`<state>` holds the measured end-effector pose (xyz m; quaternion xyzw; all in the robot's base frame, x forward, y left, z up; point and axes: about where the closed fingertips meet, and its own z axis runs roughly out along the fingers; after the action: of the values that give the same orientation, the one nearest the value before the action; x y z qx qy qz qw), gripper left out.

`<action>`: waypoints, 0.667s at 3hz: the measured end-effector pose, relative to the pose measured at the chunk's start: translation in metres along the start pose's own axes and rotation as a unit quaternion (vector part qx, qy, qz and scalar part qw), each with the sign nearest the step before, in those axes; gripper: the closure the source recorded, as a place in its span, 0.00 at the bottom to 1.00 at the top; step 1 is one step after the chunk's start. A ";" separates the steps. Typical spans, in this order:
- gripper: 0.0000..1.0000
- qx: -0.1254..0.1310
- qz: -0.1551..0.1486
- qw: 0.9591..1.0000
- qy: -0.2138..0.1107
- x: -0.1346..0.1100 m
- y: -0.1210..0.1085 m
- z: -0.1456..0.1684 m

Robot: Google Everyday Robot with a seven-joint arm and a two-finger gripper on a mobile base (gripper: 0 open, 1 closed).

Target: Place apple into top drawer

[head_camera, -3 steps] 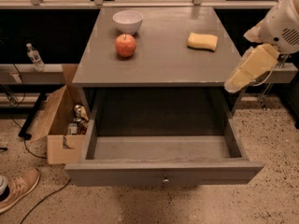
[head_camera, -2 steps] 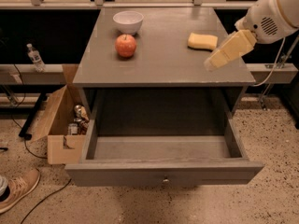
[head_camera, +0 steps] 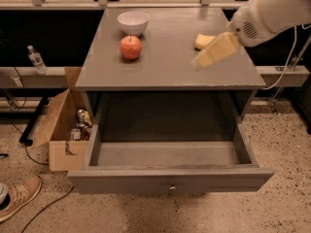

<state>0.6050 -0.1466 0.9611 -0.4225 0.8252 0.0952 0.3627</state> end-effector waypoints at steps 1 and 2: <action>0.00 0.013 0.013 1.000 -0.016 -0.021 -0.003 0.043; 0.00 0.018 0.021 0.999 -0.028 -0.039 -0.001 0.085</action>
Offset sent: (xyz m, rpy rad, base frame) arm 0.0938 0.0976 -0.0552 0.0787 -0.0589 -0.0706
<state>0.6648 -0.0835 0.9264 -0.3961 0.8248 0.0995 0.3910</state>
